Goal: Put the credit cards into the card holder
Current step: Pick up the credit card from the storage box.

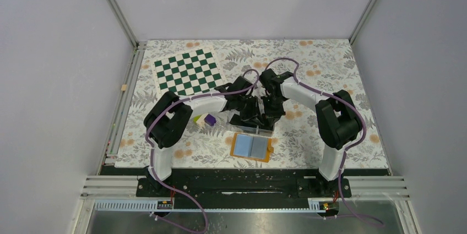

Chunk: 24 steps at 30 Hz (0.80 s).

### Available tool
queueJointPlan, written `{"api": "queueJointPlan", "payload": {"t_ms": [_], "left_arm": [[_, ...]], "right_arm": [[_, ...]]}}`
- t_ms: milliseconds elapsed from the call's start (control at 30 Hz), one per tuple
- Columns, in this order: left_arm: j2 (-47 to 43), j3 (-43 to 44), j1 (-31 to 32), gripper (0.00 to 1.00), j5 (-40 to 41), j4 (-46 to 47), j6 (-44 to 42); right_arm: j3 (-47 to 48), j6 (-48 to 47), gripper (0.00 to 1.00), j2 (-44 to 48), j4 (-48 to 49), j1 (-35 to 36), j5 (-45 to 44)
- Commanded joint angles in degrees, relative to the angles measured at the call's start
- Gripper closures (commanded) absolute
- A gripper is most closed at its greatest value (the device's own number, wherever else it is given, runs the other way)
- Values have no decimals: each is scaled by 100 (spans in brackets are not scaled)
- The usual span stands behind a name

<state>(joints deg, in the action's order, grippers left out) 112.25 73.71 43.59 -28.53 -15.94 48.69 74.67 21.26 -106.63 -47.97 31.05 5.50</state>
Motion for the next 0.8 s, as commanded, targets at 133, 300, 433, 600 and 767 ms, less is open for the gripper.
{"api": "queueJointPlan", "payload": {"t_ms": [133, 300, 433, 600, 767], "left_arm": [[-90, -37, 255, 82, -585, 1548, 634], [-28, -347, 253, 82, -654, 2464, 1194], [-40, -432, 255, 82, -646, 2689, 1337], [-92, -440, 250, 82, -607, 2657, 1297], [-89, -359, 272, 82, -589, 2515, 1195]], "right_arm": [[-225, 105, 100, -118, 274, 42, 1], [-218, 156, 100, 53, 241, 33, 34], [-124, 158, 100, 165, 153, 24, 39], [116, 134, 100, 337, -58, 16, -30], [427, 82, 100, 529, -383, -1, -373]]}}
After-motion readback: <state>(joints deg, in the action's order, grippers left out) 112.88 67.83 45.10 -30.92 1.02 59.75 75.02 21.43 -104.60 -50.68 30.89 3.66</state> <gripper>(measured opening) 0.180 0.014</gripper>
